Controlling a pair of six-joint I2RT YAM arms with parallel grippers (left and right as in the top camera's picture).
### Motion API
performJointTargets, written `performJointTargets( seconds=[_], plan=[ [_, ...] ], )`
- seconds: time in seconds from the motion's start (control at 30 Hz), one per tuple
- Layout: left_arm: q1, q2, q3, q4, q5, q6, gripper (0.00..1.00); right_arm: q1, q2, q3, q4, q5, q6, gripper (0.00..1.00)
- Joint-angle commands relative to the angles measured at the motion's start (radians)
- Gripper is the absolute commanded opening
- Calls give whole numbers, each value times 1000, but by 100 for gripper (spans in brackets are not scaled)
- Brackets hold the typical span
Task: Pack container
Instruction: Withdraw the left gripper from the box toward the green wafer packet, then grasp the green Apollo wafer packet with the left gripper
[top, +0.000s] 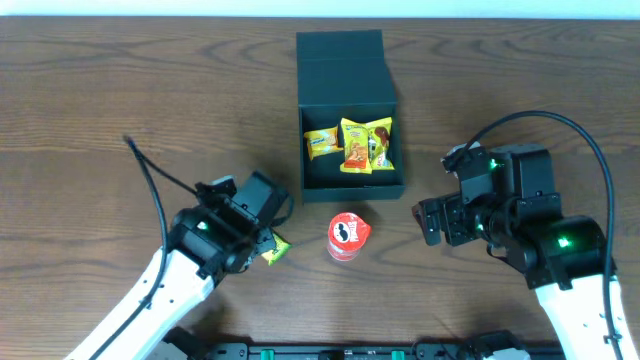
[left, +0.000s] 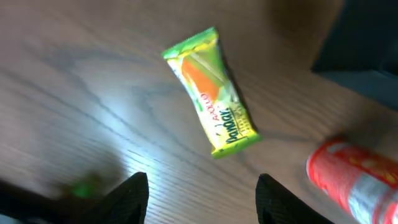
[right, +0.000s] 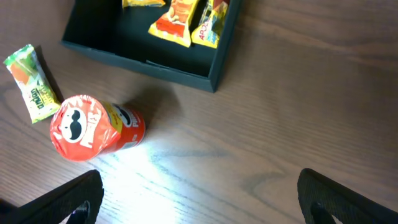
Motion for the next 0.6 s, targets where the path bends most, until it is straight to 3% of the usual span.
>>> performJointTargets(
  seconds=[0.0,0.3,0.47,0.57],
  plan=[
    [19,-2,-73,71,72,-154,60,9,-3,14,-3,-8,10,99],
    [211,15,-235,327,222,-249,56,9,-3,14,-7,-9,10,99],
    [277,102,-245,402,224,-118,59,9,-3,14,-22,-10,10,99],
    [277,192,-245,458,273,-118,60,9,-3,14,-26,-34,10,99]
  ],
)
